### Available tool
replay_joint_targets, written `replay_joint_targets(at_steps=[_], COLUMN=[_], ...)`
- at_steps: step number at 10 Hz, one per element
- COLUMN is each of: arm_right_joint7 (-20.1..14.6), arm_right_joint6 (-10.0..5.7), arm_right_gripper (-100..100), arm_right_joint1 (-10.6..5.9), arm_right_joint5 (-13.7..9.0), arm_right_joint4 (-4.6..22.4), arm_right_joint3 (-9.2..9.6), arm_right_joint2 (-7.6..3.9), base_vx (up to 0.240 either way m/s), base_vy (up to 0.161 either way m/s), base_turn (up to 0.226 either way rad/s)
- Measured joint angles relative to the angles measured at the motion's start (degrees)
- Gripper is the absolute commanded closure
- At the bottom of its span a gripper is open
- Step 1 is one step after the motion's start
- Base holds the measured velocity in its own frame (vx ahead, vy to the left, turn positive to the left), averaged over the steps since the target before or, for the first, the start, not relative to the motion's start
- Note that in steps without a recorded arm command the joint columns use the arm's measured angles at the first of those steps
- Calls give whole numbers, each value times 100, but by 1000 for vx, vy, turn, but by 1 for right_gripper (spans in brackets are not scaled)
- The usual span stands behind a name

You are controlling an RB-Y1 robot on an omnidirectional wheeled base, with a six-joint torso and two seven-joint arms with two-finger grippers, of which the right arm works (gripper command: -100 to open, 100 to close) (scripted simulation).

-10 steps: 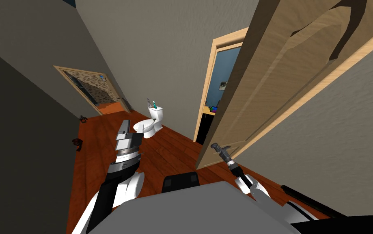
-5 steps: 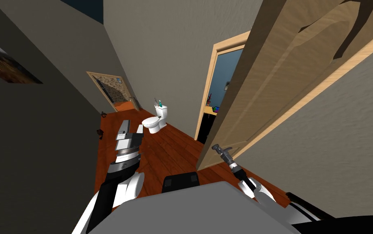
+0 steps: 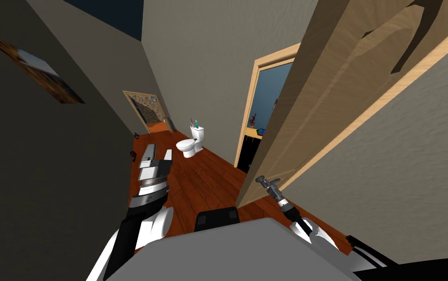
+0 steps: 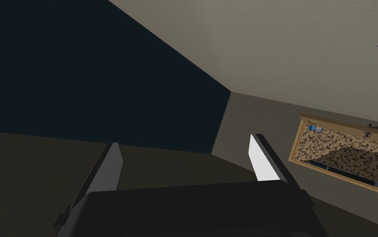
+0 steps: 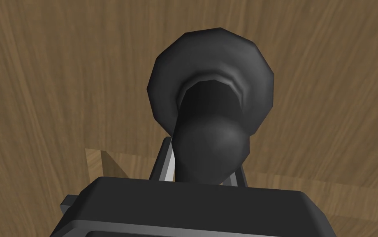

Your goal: Pull the door open

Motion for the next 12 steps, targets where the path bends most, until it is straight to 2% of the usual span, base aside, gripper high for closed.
replay_joint_targets(at_steps=[3,6,8,10,11,12], arm_right_joint7=[-21,-1,-51,-25,-26,-35], arm_right_joint6=[-343,-599,-915,-1096,-1168,-1244], arm_right_gripper=[100,100,100,100,100,100], arm_right_joint1=[155,213,178,385,440,416], arm_right_joint5=[-110,-162,-209,-306,-324,-321], arm_right_joint4=[159,343,715,674,682,783], arm_right_joint3=[62,97,157,193,208,221], arm_right_joint2=[-42,-24,-21,-56,-70,-54], base_vx=[-81,-52,-75,-94,-41,-55], base_vy=[-49,-28,-48,-51,-14,-16], base_turn=[108,85,173,126,-20,93])
